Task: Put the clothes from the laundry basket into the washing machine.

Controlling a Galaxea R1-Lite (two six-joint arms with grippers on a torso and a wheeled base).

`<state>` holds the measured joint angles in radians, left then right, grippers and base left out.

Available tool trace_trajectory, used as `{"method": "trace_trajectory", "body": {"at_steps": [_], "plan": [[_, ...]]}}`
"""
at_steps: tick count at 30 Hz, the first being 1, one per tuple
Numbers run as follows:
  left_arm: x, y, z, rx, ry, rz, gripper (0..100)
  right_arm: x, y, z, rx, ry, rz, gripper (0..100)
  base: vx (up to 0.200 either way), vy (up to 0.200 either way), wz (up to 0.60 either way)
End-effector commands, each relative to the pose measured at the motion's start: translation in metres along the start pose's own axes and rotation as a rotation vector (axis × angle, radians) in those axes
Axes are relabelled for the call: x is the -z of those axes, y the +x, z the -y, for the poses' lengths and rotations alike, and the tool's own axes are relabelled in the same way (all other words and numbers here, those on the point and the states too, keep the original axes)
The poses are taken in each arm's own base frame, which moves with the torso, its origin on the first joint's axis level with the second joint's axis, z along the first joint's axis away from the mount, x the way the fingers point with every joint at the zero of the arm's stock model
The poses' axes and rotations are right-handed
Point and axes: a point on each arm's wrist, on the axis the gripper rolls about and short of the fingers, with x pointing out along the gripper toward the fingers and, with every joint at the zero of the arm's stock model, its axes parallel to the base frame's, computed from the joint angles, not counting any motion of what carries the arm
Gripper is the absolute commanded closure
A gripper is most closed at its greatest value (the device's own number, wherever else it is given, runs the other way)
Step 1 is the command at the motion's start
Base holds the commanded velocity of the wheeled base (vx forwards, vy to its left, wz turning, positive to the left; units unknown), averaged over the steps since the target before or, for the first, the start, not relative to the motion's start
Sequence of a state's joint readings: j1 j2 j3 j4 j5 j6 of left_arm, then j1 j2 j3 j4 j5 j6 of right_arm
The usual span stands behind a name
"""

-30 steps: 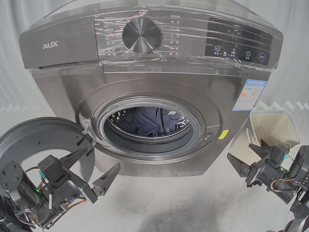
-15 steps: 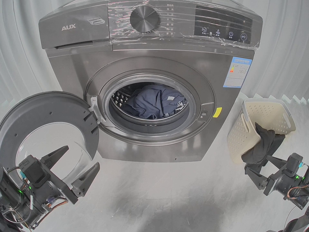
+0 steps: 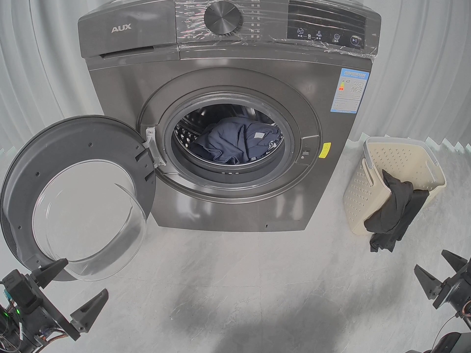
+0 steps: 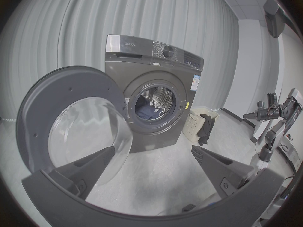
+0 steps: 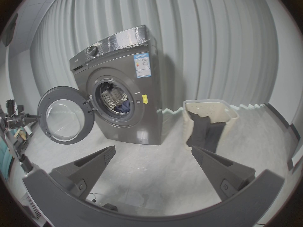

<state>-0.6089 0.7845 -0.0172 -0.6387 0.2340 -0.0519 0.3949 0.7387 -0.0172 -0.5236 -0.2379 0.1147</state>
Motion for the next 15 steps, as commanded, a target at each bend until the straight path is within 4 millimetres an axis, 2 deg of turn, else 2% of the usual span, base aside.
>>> {"method": "trace_trajectory", "body": {"at_steps": [1,8,14,15], "plan": [[0.022,-0.044,-0.015,-0.144,-0.048,0.075,0,0.022,-0.044,0.015,0.166,0.034,0.149,0,0.000,0.000,0.00],[0.035,-0.064,-0.015,-0.209,-0.053,0.152,0,0.053,-0.066,0.015,0.136,0.000,0.170,0,0.000,0.000,0.00],[0.058,-0.076,-0.011,-0.260,-0.074,0.113,0,0.053,-0.065,0.015,0.127,0.041,0.168,0,0.000,0.000,0.00],[0.058,-0.075,-0.011,-0.265,-0.086,0.115,0,0.053,-0.065,0.015,0.127,0.039,0.169,0,-0.200,0.000,0.00]]}}
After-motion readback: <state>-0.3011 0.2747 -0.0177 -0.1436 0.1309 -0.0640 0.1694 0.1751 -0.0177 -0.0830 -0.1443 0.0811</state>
